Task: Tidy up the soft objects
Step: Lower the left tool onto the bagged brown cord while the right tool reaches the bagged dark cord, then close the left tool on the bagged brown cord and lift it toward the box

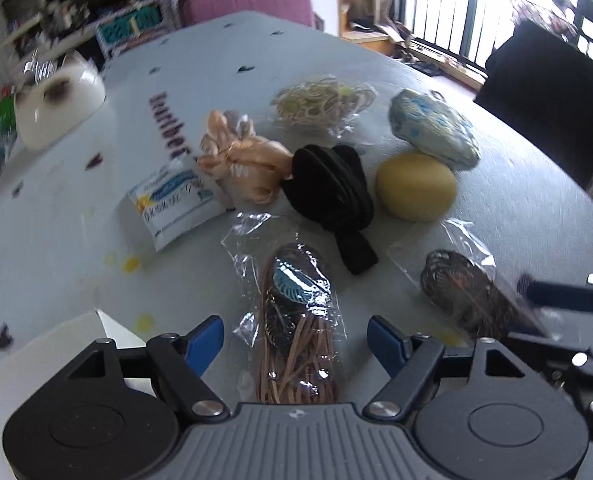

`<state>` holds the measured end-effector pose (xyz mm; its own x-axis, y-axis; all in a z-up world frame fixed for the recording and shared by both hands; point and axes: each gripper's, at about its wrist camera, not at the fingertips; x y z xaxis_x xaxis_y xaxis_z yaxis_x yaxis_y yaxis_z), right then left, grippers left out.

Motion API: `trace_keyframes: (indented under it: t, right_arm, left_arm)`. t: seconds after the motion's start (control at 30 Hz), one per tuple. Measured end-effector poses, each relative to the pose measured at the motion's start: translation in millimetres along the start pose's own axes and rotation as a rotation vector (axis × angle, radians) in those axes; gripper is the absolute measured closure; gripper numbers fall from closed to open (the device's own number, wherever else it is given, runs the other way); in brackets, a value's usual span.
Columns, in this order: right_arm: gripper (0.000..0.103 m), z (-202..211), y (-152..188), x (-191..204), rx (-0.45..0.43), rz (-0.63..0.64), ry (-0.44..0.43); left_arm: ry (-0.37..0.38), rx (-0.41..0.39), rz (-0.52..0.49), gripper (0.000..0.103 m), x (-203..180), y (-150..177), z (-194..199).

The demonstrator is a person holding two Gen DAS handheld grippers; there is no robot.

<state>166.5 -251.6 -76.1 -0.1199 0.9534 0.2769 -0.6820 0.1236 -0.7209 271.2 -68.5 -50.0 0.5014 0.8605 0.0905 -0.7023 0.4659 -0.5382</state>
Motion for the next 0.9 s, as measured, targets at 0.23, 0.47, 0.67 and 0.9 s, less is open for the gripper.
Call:
trace_keyframes:
  t: [0.23, 0.47, 0.67, 0.9]
  right_arm:
    - [0.06, -5.0, 1.1, 5.5, 0.014, 0.038, 0.024]
    - [0.069, 2.7, 7.6, 8.7, 0.008, 0.036, 0.006]
    - [0.075, 12.7, 13.6, 4.8, -0.004, 0.005, 0.002]
    - [0.076, 24.4, 21.0, 3.8, -0.022, -0.019, 0.02]
  left_arm:
    - [0.035, -0.006, 0.018, 0.041, -0.5, 3.4, 4.6]
    - [0.074, -0.027, 0.017, 0.056, -7.9, 12.0, 11.7]
    - [0.094, -0.056, 0.043, 0.061, -16.1, 24.8, 21.4]
    - [0.123, -0.087, 0.096, 0.064, -19.5, 38.2, 37.8]
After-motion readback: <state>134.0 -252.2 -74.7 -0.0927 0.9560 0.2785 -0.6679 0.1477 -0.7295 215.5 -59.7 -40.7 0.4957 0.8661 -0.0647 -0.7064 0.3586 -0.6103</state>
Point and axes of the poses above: each gripper's, at about its wrist camera, not at the fingertips, and z roughly against the way its jaws point, x to its left, y to its underside, and after that the axes turned 2 degrees about -z, right-handed
